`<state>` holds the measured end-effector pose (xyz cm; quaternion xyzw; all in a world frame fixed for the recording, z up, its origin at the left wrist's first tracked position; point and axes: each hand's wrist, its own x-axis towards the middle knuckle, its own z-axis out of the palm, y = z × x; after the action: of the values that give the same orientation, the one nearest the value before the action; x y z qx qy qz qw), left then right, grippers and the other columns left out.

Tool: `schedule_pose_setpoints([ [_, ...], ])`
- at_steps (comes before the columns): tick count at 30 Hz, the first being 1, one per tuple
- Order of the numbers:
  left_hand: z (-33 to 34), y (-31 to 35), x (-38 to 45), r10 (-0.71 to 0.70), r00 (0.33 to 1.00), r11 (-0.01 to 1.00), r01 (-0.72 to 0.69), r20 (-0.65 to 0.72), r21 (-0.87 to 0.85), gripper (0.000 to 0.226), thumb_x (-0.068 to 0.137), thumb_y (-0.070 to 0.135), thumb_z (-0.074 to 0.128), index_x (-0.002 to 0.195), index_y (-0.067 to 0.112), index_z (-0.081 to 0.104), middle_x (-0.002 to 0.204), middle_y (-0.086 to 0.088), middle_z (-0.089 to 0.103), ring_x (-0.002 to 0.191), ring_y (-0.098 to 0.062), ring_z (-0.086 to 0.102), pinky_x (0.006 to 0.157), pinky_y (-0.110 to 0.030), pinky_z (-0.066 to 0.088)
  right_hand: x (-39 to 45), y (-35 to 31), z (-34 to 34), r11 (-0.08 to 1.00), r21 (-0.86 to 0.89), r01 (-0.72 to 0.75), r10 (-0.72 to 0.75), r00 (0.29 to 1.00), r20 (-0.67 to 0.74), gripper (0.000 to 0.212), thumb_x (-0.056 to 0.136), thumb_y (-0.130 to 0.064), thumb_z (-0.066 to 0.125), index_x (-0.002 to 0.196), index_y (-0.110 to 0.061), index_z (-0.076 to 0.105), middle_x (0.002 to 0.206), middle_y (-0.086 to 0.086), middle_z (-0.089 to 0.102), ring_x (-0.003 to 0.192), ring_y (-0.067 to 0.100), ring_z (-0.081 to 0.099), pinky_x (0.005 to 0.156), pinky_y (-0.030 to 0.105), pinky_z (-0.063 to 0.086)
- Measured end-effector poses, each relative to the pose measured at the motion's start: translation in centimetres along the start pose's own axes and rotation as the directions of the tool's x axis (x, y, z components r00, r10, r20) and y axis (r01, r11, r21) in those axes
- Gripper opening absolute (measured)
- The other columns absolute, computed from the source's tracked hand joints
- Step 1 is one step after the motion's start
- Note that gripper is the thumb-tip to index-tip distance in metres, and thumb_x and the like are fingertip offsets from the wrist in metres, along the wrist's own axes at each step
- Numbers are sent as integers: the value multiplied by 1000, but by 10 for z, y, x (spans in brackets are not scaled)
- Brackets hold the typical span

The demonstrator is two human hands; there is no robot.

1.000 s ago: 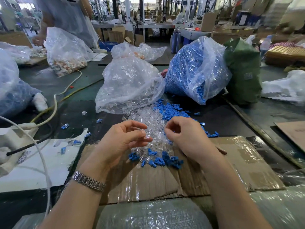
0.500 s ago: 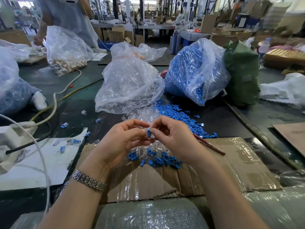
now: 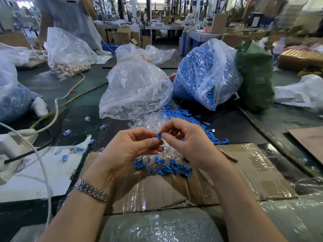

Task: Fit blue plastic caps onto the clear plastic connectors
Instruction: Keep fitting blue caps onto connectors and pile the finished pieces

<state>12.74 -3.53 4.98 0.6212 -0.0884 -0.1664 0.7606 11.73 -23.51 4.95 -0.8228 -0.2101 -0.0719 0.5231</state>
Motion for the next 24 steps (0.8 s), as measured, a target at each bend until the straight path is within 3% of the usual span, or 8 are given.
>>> schedule_pose_setpoints([
  [6, 0, 0, -1, 28, 999, 998, -29, 14, 57, 30, 75, 4, 73, 103, -7, 71, 94, -26, 75, 84, -30, 76, 73, -27, 62, -1, -2, 0, 999, -47, 20, -19, 1000, 21, 8, 97, -11, 66, 95, -18, 67, 80, -11, 62, 71, 2, 56, 68, 17, 46],
  [9, 0, 0, -1, 47, 999, 997, -48, 3, 60, 27, 73, 7, 75, 99, -2, 75, 95, -26, 75, 86, -32, 76, 74, -27, 61, -1, -3, -3, 999, -30, -25, 26, 999, 25, 9, 96, -16, 68, 100, -24, 68, 83, -8, 66, 70, 2, 57, 67, 17, 47],
  [12, 0, -3, -1, 64, 998, 997, -63, -23, 44, 21, 73, 10, 78, 94, 4, 77, 98, -26, 75, 89, -34, 75, 76, -29, 61, 0, 3, -13, 973, -173, -151, 128, 982, -138, 17, 95, -27, 69, 112, -28, 64, 93, -12, 65, 86, 3, 62, 75, 19, 48],
  [13, -1, -4, -1, 63, 997, 997, -61, -37, 43, 23, 73, 11, 80, 95, 5, 77, 98, -25, 75, 90, -34, 75, 78, -30, 61, 1, 6, -18, 917, -315, -244, 180, 959, -217, 22, 95, -33, 68, 115, -27, 62, 101, -12, 62, 94, 5, 60, 81, 23, 48],
  [15, -2, -6, 0, 62, 996, 998, -60, -61, 23, 25, 71, 14, 83, 95, 8, 78, 98, -24, 75, 91, -35, 74, 79, -30, 60, -2, 12, -27, 664, -570, -485, 369, 874, -315, 39, 93, -46, 66, 123, -22, 57, 120, -1, 56, 114, 20, 54, 96, 40, 47],
  [17, -4, -7, 2, 79, 995, 997, -79, -55, 15, 24, 73, 13, 83, 96, 9, 79, 98, -24, 75, 92, -35, 74, 79, -30, 60, -5, 17, -30, 435, -667, -606, 563, 760, -324, 56, 90, -56, 66, 127, -16, 53, 130, 9, 50, 122, 32, 47, 102, 50, 43],
  [19, -6, -8, 4, 89, 995, 996, -89, -48, 3, 21, 76, 11, 82, 96, 9, 79, 99, -23, 75, 92, -36, 75, 78, -31, 61, -6, 20, -31, 388, -673, -630, 631, 714, -304, 54, 90, -54, 67, 122, -14, 52, 129, 14, 50, 119, 34, 48, 101, 51, 45],
  [24, -10, -11, 7, 97, 994, 995, -99, -49, -27, 18, 81, 11, 80, 99, 11, 78, 102, -23, 75, 94, -34, 75, 78, -30, 60, -5, 18, -32, 420, -654, -629, 625, 723, -294, 50, 92, -50, 67, 120, -10, 54, 120, 15, 59, 111, 34, 55, 94, 45, 51],
])
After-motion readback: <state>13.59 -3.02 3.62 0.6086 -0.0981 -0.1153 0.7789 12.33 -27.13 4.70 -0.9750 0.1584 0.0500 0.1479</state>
